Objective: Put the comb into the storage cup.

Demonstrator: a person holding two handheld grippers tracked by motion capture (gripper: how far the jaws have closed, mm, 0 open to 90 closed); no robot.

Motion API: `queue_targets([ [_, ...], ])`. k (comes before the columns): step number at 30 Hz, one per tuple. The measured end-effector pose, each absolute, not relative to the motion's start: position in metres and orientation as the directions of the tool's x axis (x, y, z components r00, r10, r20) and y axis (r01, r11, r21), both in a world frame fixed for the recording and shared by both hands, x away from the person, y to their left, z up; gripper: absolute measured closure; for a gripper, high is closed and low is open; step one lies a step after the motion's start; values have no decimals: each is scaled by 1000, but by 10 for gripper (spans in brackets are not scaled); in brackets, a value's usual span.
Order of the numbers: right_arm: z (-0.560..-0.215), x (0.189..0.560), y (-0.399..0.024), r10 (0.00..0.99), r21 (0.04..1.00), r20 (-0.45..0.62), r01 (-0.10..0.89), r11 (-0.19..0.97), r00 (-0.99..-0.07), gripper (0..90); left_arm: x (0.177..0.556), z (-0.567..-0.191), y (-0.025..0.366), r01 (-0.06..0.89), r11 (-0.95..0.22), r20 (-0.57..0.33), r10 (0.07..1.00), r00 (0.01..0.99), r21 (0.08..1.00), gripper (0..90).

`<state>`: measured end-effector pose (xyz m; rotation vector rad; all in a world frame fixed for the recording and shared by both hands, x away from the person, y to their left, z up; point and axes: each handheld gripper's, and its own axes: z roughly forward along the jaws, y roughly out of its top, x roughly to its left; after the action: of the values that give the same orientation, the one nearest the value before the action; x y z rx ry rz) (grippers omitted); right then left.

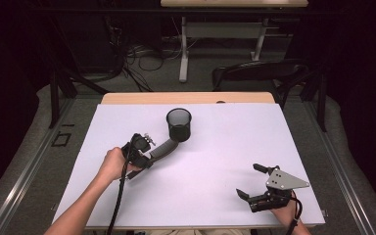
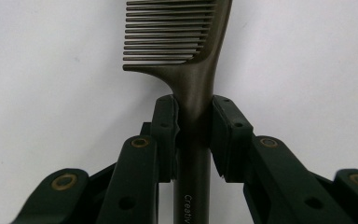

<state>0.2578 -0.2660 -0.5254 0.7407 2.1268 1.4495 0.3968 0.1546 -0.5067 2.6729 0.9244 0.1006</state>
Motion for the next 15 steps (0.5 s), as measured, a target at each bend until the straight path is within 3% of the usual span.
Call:
queue_targets([
  [15, -525, 258, -267, 661, 938, -74, 174, 301, -747, 2, 387, -499, 162, 571, -713, -27, 615, 788, 407, 727],
])
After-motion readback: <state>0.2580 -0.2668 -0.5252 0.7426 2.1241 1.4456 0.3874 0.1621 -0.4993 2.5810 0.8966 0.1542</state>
